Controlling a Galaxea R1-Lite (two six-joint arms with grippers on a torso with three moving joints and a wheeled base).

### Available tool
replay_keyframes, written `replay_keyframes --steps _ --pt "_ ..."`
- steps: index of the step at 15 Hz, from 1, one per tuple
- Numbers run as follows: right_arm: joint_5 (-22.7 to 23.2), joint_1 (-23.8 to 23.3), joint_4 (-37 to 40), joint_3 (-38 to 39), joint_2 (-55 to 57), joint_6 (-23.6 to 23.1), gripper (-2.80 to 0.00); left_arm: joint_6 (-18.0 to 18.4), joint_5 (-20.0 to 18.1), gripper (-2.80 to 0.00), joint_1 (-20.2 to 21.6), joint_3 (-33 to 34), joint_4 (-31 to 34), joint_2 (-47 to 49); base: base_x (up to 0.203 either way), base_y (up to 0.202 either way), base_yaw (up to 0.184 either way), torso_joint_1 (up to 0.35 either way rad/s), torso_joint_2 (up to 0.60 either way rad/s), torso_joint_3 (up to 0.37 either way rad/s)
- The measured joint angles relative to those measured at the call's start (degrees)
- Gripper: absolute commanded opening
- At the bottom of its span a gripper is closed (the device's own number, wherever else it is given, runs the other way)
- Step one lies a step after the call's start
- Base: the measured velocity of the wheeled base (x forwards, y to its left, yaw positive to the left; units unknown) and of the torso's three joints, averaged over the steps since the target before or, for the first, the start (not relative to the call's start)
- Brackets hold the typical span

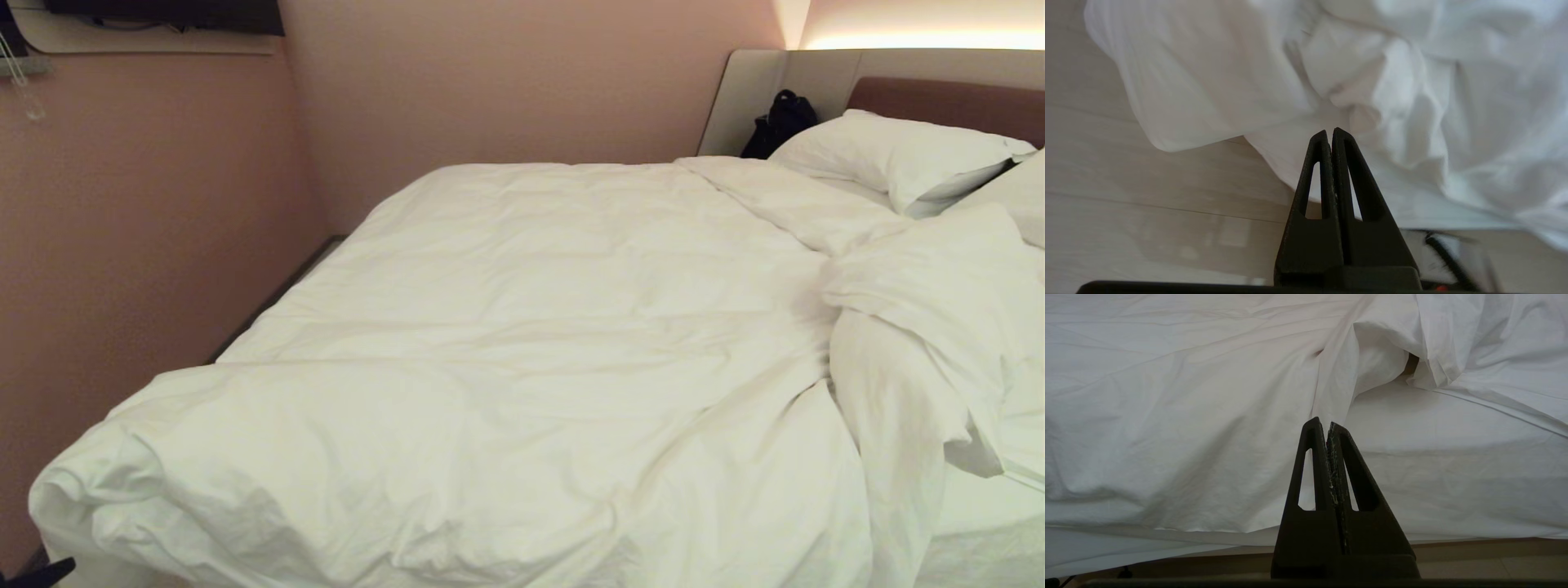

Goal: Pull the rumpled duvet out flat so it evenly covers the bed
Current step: Flatten the corners of the folded blanket

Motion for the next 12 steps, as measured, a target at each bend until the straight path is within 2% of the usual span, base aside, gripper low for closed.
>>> replay_keyframes --steps 1,2,6,7,9,12 --pt "-0.02 0.00 0.01 0.00 0.00 0.00 -2.80 -2.44 -0.01 -2.80 0.16 -0.50 -0.21 0.53 0.000 0.000 0.000 0.000 0.00 0.000" --pt "0.00 0.00 0.01 0.00 0.00 0.00 -2.80 -3.31 -0.06 -2.80 0.24 -0.73 -0.16 1.38 0.000 0.000 0.000 0.000 0.00 0.000" --pt "-0.02 0.00 0.00 0.00 0.00 0.00 -2.80 -1.86 -0.62 -2.80 0.04 -1.53 0.15 3.51 0.000 0.000 0.000 0.000 0.00 0.000" --pt "-0.02 0.00 0.01 0.00 0.00 0.00 -2.80 -0.60 -0.73 0.00 -0.06 -1.42 0.36 3.61 0.000 0.000 0.000 0.000 0.00 0.000" --pt "-0.02 0.00 0.00 0.00 0.00 0.00 -2.80 0.53 -1.45 0.00 -0.16 -1.14 0.40 3.57 0.000 0.000 0.000 0.000 0.00 0.000" --pt "0.00 0.00 0.00 0.00 0.00 0.00 -2.80 1.35 -5.08 0.00 -0.39 -0.92 0.56 1.93 0.000 0.000 0.000 0.000 0.00 0.000"
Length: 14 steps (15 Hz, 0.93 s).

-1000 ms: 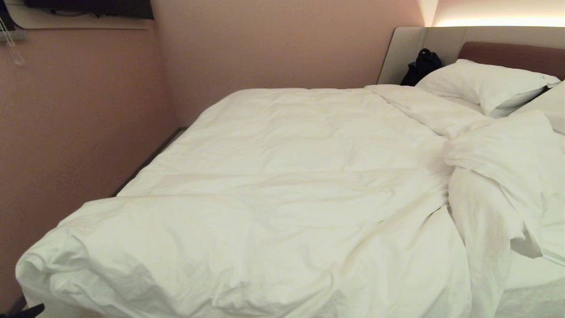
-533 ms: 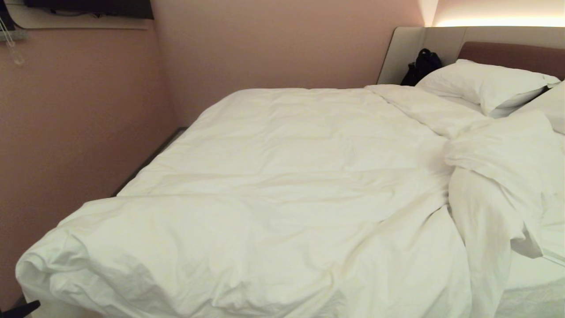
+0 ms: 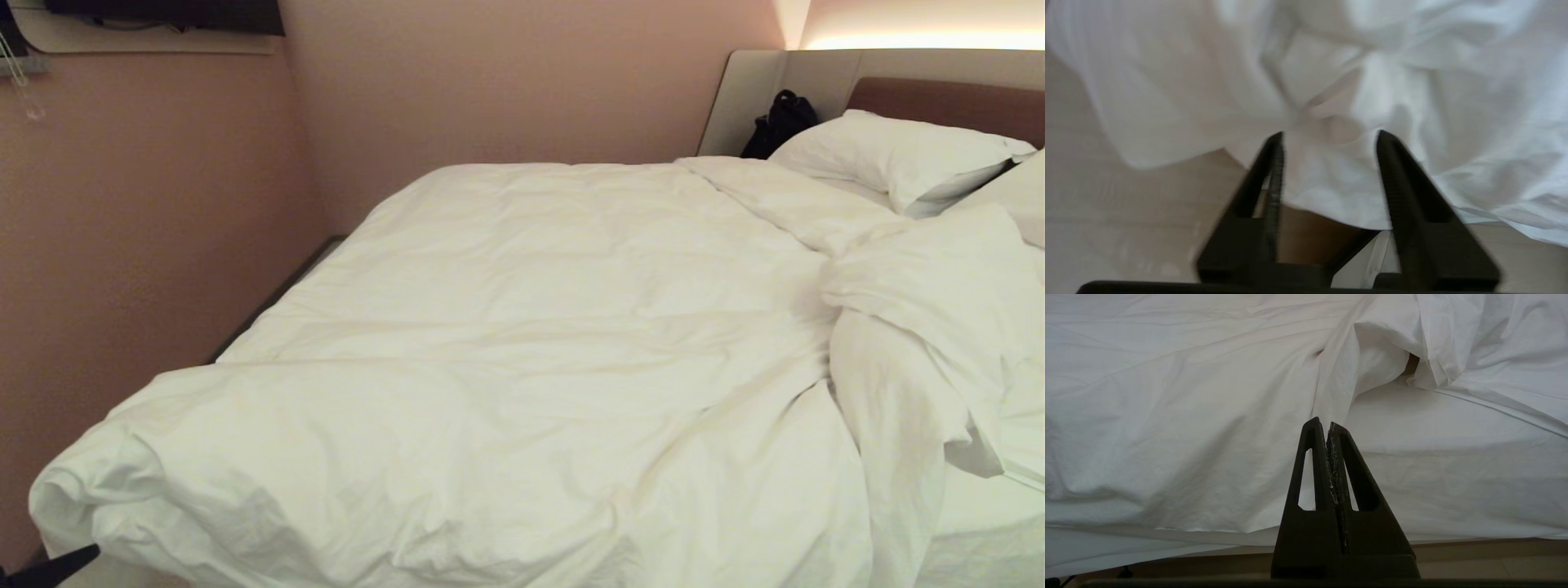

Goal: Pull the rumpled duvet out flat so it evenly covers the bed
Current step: Flatten the corners of the folded blanket

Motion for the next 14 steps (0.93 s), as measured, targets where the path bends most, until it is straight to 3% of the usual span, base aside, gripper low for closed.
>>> replay_keyframes --steps 7,14 --pt "-0.01 0.00 0.01 0.00 0.00 0.00 -2.80 -1.00 -1.64 0.00 -5.48 0.11 1.36 -4.96 0.000 0.000 0.000 0.000 0.00 0.000" --pt "0.00 0.00 0.00 0.00 0.00 0.00 -2.80 1.66 1.06 0.00 -6.01 -3.98 0.52 2.33 0.000 0.000 0.000 0.000 0.00 0.000"
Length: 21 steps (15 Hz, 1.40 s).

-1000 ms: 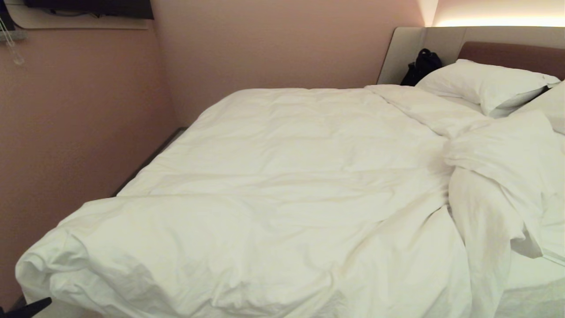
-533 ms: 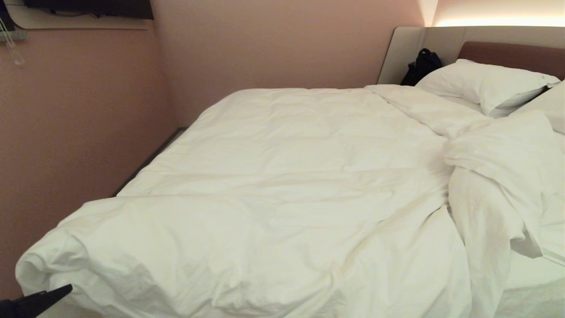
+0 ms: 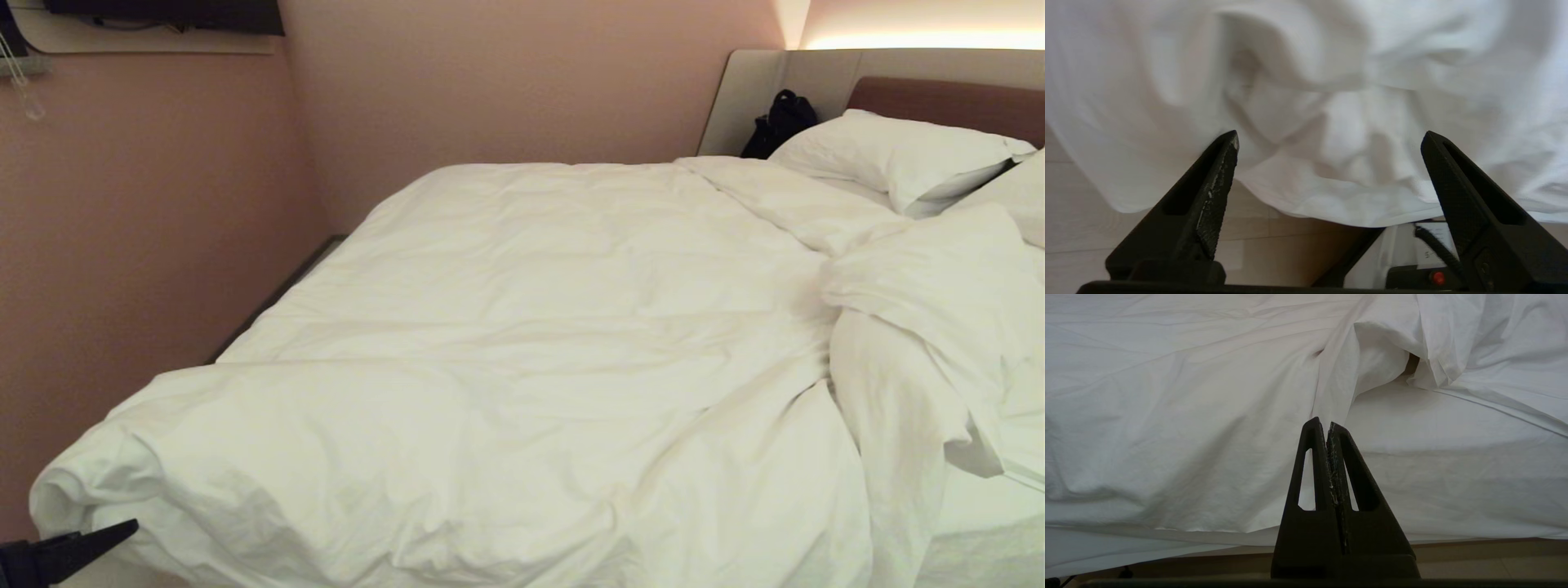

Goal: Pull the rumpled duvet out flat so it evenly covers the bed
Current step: Flatten the corners of the folded blanket

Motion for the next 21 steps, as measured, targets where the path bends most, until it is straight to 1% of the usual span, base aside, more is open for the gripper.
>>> replay_keyframes --steps 2,4,5,7,9,11,13,15,17,21 --pt "0.00 0.00 0.00 0.00 0.00 0.00 -2.80 1.07 0.01 0.00 0.00 -0.84 0.05 2.37 0.000 0.000 0.000 0.000 0.00 0.000" --pt "0.00 0.00 -0.01 0.00 0.00 0.00 -2.80 -0.80 -0.82 0.00 0.01 -1.12 0.77 3.78 0.000 0.000 0.000 0.000 0.00 0.000" --pt "-0.02 0.00 -0.02 0.00 0.00 0.00 -2.80 -2.52 -0.95 0.00 0.00 -0.56 0.91 4.34 0.000 0.000 0.000 0.000 0.00 0.000" --pt "-0.02 0.00 0.00 0.00 0.00 0.00 -2.80 -7.96 -2.03 0.00 0.00 0.43 0.78 5.61 0.000 0.000 0.000 0.000 0.00 0.000" --pt "-0.02 0.00 0.00 0.00 0.00 0.00 -2.80 -13.27 -5.15 0.00 0.00 0.81 0.46 6.34 0.000 0.000 0.000 0.000 0.00 0.000" --pt "0.00 0.00 0.00 0.00 0.00 0.00 -2.80 -15.96 -6.30 0.00 0.01 0.95 0.36 6.82 0.000 0.000 0.000 0.000 0.00 0.000" --pt "0.01 0.00 0.01 0.00 0.00 0.00 -2.80 -18.66 -8.94 0.00 -0.10 0.16 0.26 7.71 0.000 0.000 0.000 0.000 0.00 0.000" --pt "-0.02 0.00 0.00 0.00 0.00 0.00 -2.80 -20.06 -9.45 0.00 -0.16 -0.78 0.17 9.19 0.000 0.000 0.000 0.000 0.00 0.000" --pt "0.02 -0.01 0.00 0.00 0.00 0.00 -2.80 -20.71 -9.51 0.00 -0.38 -1.48 0.17 10.57 0.000 0.000 0.000 0.000 0.00 0.000" --pt "-0.02 0.00 0.04 0.00 0.00 0.02 -2.80 -21.78 -9.52 0.00 -3.27 -3.53 0.12 13.37 0.000 0.000 0.000 0.000 0.00 0.000"
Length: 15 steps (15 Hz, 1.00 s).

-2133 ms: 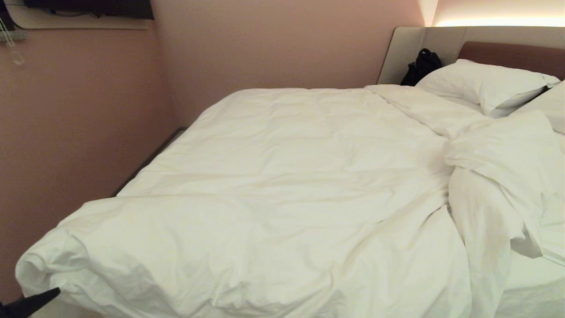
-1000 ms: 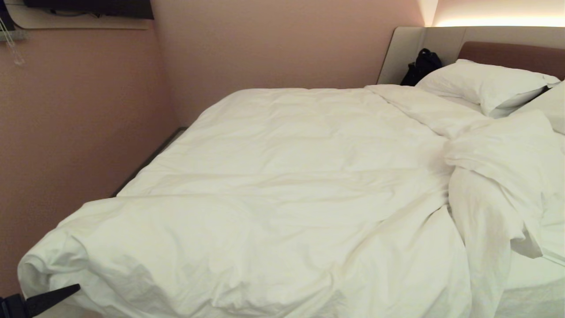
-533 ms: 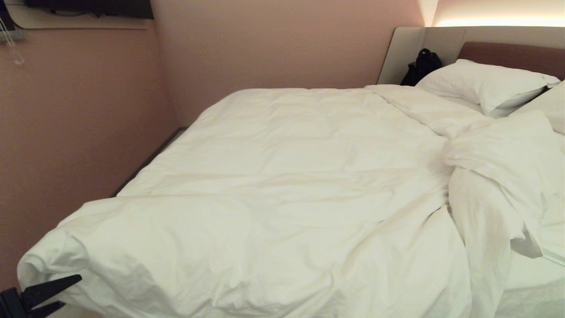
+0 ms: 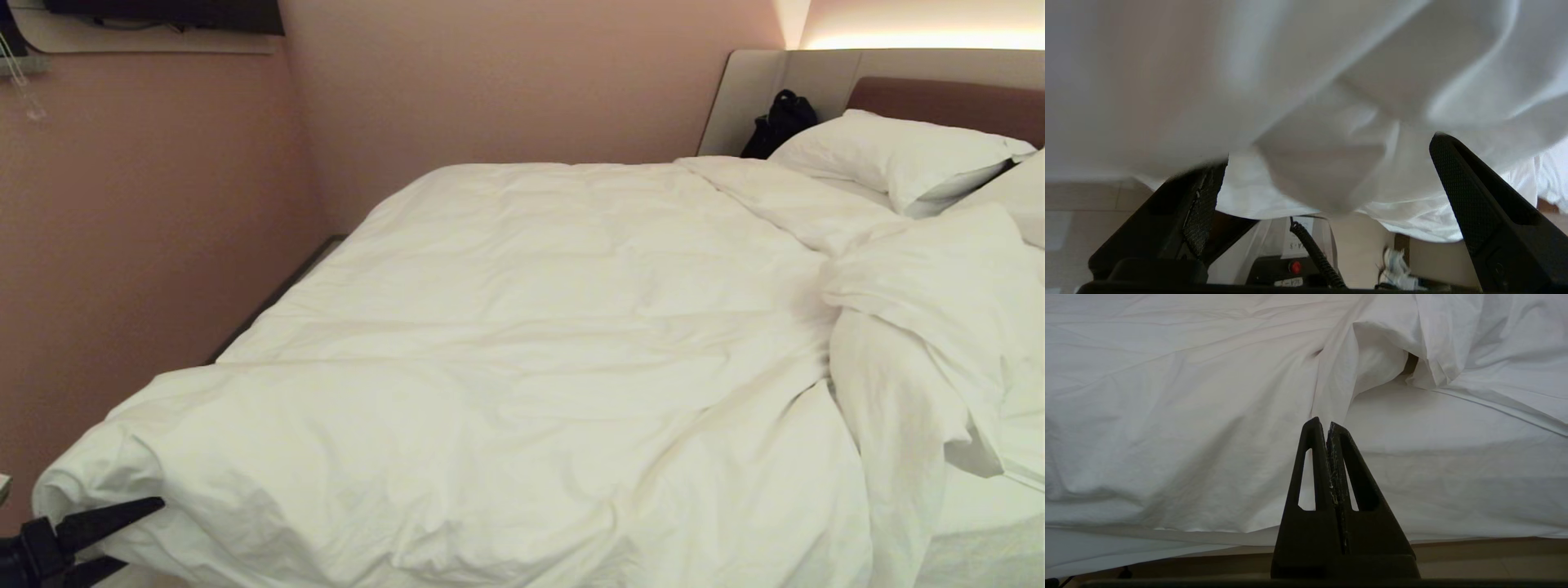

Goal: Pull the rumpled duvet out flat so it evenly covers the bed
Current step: Flatten the corners of the folded blanket

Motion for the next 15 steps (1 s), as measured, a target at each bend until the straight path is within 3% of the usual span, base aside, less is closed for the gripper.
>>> replay_keyframes --steps 6,14,15 --pt "0.02 0.02 -0.02 0.00 0.00 -0.02 -2.80 -0.14 0.12 0.00 -4.09 -5.20 -0.03 3.63 0.000 0.000 0.000 0.000 0.00 0.000" --pt "0.00 0.00 -0.04 0.00 0.00 -0.02 -2.80 -0.12 0.27 0.00 -4.91 -6.85 -0.03 5.43 0.000 0.000 0.000 0.000 0.00 0.000" --pt "0.02 0.00 -0.04 0.00 0.00 -0.02 -2.80 -0.12 0.30 -1.09 -4.91 -6.79 -0.06 5.43 0.000 0.000 0.000 0.000 0.00 0.000"
